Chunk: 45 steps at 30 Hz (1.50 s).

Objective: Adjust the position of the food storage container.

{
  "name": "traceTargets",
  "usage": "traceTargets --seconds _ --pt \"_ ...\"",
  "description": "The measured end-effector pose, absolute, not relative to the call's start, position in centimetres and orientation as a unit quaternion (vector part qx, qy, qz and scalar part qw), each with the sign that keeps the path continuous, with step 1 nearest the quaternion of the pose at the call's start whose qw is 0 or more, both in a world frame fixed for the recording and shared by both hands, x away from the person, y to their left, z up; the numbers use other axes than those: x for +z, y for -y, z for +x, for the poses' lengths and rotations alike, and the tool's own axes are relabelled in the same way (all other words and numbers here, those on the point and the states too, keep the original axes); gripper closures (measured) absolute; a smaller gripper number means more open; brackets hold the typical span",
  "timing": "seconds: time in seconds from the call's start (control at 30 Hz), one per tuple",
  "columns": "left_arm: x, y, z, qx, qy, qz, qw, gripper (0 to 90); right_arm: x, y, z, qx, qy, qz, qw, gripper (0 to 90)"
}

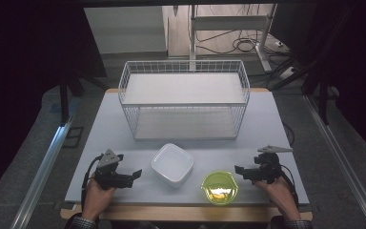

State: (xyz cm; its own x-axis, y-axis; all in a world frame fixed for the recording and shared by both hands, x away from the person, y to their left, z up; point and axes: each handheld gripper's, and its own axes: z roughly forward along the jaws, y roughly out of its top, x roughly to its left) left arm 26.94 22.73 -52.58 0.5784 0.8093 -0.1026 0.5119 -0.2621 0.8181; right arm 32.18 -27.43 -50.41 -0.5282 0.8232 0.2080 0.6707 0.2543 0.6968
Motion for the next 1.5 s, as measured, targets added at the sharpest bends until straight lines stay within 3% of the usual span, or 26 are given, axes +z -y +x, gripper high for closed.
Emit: traceTargets --seconds 0.13,0.53,0.57,0.8,0.9,0.97,1.03,1.1,1.13,1.17,1.2,1.5 --pt "-52.5 -22.6 26.9 0.171 -0.422 0.778 0.434 2.5 -50.5 26.9 32.1 0.369 -0.8 0.46 0.111 3.6" --pt "-52.6 -22.3 27.1 0.159 -0.416 0.784 0.433 3.3 -50.0 26.5 31.9 0.343 -0.812 0.452 0.134 22.7" --pt "-52.6 -22.3 27.2 0.157 -0.416 0.784 0.434 3.4 -49.9 26.5 31.9 0.343 -0.814 0.449 0.133 28.5" --pt "-52.6 -22.4 27.3 0.155 -0.419 0.781 0.435 3.8 -49.1 26.2 31.5 0.347 -0.82 0.433 0.142 42.9" --pt "-52.5 -22.5 27.2 0.152 -0.423 0.777 0.441 3.9 -48.4 26.0 31.0 0.354 -0.823 0.418 0.153 56.1" --pt "-52.5 -22.5 27.2 0.151 -0.424 0.777 0.441 4.1 -48.2 25.9 30.9 0.359 -0.823 0.414 0.151 58.8" --pt "-52.5 -22.5 27.3 0.152 -0.423 0.779 0.437 4.2 -47.6 25.6 30.5 0.367 -0.824 0.403 0.155 70.6" --pt "-52.6 -22.5 27.3 0.152 -0.423 0.779 0.436 4.2 -47.3 25.5 30.4 0.37 -0.825 0.398 0.157 75.1" --pt "-52.6 -22.5 27.3 0.152 -0.423 0.78 0.436 4.3 -46.8 25.2 30.0 0.378 -0.826 0.388 0.158 84.3" --pt "-52.6 -22.5 27.2 0.153 -0.423 0.78 0.435 4.3 -46.8 25.2 30.0 0.378 -0.826 0.388 0.158 84.3" --pt "-52.6 -22.5 27.3 0.152 -0.424 0.78 0.435 4.3 -46.3 24.7 29.5 0.386 -0.828 0.376 0.154 89.9" --pt "-52.7 -22.6 27.4 0.149 -0.427 0.781 0.431 4.4 -45.8 20.9 27.5 0.39 -0.855 0.326 0.109 90.0"
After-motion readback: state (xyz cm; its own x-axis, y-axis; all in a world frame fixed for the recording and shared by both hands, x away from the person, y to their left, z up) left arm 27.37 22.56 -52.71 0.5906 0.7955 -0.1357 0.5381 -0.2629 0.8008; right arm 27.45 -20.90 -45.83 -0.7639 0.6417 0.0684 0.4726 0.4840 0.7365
